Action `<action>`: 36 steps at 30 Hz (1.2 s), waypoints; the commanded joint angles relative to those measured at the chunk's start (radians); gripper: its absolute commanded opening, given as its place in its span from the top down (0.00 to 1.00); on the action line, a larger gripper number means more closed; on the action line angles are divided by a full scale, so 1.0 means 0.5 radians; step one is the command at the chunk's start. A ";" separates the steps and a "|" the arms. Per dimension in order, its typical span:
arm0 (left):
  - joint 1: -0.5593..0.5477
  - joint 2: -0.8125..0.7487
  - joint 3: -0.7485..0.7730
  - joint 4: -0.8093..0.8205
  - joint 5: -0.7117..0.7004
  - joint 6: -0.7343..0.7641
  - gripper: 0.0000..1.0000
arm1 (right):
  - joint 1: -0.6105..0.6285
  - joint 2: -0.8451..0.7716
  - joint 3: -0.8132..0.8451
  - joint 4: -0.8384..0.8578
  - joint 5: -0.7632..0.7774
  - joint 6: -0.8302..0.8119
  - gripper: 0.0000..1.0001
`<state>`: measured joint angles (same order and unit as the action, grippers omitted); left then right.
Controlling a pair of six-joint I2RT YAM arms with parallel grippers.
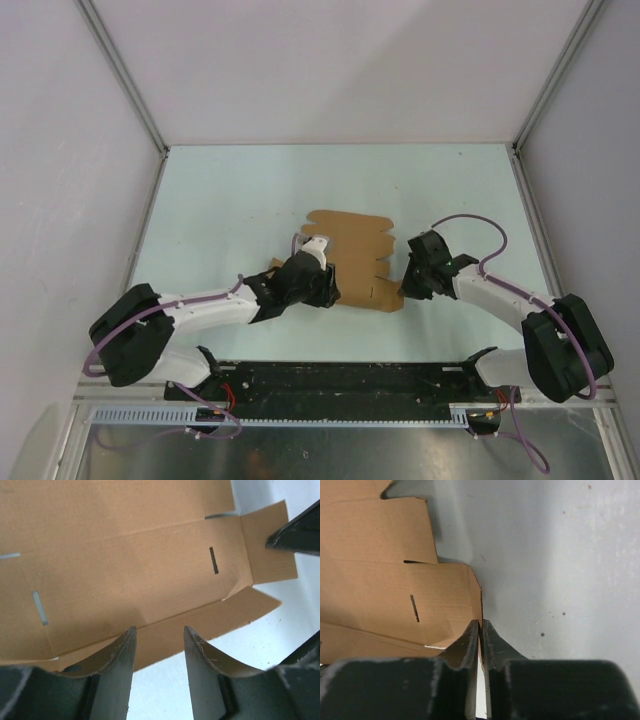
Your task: Fold the paper box
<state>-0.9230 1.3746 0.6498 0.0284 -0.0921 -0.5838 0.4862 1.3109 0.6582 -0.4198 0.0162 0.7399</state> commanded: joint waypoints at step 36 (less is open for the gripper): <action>-0.032 0.457 0.035 0.305 0.034 0.066 0.53 | -0.181 -0.091 0.306 0.143 -0.238 -0.406 0.59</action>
<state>-0.9310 1.5841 0.6640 0.1764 -0.0753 -0.5495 0.3721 1.2621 0.7540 -0.3317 -0.1001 0.5579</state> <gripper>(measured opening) 0.475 0.386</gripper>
